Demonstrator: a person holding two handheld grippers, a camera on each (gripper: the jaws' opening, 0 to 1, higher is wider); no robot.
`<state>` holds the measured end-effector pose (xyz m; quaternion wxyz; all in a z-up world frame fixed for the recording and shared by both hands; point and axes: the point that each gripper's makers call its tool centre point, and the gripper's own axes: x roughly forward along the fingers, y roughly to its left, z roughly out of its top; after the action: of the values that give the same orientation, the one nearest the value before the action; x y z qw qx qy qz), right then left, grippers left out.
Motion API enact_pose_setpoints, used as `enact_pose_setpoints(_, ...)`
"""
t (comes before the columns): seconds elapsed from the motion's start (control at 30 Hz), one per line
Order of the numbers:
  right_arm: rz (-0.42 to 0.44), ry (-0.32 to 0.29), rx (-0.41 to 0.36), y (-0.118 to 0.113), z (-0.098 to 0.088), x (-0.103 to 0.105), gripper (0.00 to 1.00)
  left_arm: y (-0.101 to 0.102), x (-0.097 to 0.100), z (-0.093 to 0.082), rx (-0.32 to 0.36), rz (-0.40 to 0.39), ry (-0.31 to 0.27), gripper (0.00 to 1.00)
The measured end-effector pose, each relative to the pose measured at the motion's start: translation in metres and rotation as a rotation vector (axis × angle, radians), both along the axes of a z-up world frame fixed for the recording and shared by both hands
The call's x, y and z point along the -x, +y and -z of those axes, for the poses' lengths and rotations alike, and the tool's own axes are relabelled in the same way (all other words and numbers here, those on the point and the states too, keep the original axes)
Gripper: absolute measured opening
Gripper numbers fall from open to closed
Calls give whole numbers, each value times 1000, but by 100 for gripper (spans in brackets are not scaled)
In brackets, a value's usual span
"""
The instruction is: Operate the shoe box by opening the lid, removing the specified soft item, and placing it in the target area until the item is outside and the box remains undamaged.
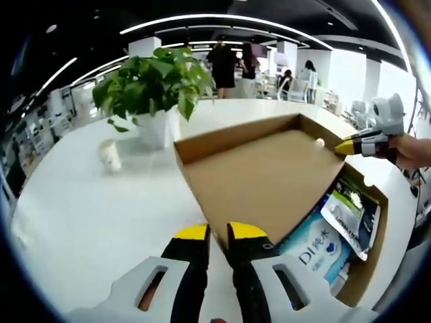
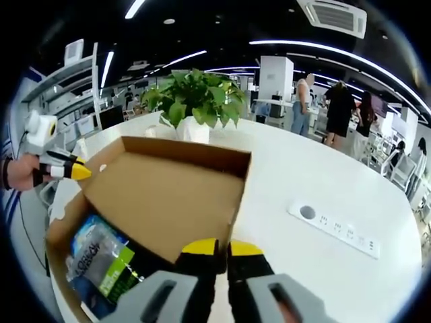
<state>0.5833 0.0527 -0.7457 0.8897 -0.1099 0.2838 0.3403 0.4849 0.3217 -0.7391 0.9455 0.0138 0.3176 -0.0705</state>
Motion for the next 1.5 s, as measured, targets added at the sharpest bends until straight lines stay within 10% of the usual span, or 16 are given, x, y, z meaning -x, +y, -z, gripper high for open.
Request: enact_pose_setpoints(1.5, 3, 64, 29, -2, 16, 6, 2, -5, 5, 18, -1, 5, 75, 12)
